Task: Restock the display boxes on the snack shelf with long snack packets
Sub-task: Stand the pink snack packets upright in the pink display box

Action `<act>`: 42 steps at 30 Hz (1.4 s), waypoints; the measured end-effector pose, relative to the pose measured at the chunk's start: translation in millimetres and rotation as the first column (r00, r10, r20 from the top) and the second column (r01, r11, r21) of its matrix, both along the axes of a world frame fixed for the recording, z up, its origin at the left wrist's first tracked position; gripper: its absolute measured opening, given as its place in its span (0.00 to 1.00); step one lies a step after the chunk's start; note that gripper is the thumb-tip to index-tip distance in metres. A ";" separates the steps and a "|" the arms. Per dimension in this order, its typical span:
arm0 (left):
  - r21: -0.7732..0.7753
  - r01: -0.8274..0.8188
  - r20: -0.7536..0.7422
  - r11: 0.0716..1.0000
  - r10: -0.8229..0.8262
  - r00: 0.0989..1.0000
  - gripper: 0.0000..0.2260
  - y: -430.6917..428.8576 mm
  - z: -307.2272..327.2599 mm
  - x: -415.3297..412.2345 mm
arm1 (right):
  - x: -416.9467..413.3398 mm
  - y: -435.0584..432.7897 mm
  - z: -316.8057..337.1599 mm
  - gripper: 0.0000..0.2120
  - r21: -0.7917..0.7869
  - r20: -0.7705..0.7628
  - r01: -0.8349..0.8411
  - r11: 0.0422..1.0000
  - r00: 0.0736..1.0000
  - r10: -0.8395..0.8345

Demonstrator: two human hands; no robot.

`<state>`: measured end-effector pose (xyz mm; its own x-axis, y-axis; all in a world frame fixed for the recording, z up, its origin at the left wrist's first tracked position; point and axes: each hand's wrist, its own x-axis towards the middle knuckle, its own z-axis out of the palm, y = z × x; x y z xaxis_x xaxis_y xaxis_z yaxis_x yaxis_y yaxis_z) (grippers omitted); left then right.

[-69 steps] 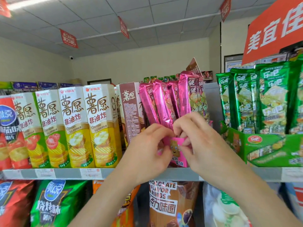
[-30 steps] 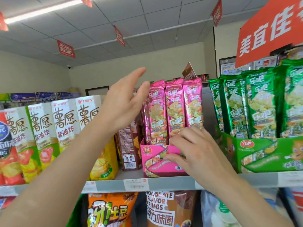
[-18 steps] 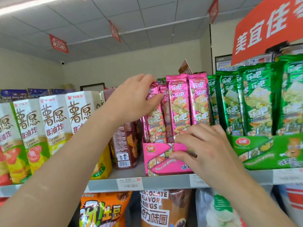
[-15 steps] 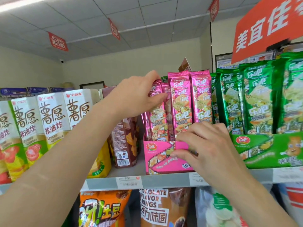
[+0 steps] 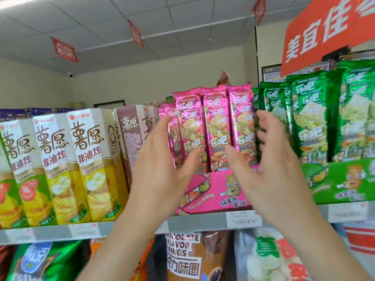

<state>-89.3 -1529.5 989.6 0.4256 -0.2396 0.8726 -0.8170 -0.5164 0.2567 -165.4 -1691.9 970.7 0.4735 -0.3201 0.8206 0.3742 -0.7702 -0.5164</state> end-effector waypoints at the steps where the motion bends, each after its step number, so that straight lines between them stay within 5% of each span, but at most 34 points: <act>1: 0.014 -0.004 -0.046 1.000 0.004 0.999 0.33 -2.4 -9.3 -4.2 | 3.3 -0.4 4.1 0.36 -0.012 -0.089 0.017 1.000 0.996 -0.018; 4: 0.029 -0.031 -0.171 0.999 0.035 0.985 0.39 -5.7 -24.8 -10.4 | 14.4 -8.8 18.6 0.46 -0.014 -0.338 -0.001 1.000 0.941 -0.003; 8: -0.042 -0.007 -0.320 0.999 -0.007 0.947 0.33 -3.3 -20.0 -2.2 | 25.5 -12.9 28.9 0.50 0.141 -0.439 -0.067 0.988 0.890 0.122; 13: 0.005 -0.036 -0.304 0.999 0.036 0.952 0.11 -0.5 -11.7 2.8 | 30.1 -2.1 21.3 0.39 0.121 -0.318 -0.021 0.992 0.946 0.059; 17: 0.000 -0.068 -0.261 0.998 0.065 0.963 0.12 4.2 -9.7 3.1 | 26.0 9.4 9.7 0.29 0.002 -0.179 0.081 0.997 0.981 -0.079; 25: 0.057 -0.070 -0.385 0.996 0.086 0.919 0.09 10.9 -7.0 -0.4 | 13.1 -4.6 18.0 0.21 -0.291 -0.278 0.141 0.946 0.934 -0.225; 29: -0.031 -0.100 -0.091 0.995 0.097 0.991 0.30 4.7 1.6 -7.5 | 9.1 -10.9 20.5 0.38 -0.302 -0.271 0.092 0.949 0.946 -0.178; 32: 0.019 -0.179 0.157 0.984 0.174 0.972 0.39 -3.8 23.2 -6.8 | 5.9 -11.5 20.9 0.40 -0.350 -0.240 0.105 0.931 0.950 -0.197; 37: 0.340 -0.305 0.143 0.890 0.272 0.952 0.52 -15.8 63.7 11.9 | 10.5 -12.7 25.0 0.41 -0.349 -0.265 0.045 0.936 0.953 -0.145; 42: 0.369 -0.232 0.205 0.900 0.164 0.965 0.44 -11.4 71.9 23.0 | 8.5 -10.0 26.6 0.41 -0.414 -0.176 0.163 0.896 0.951 -0.255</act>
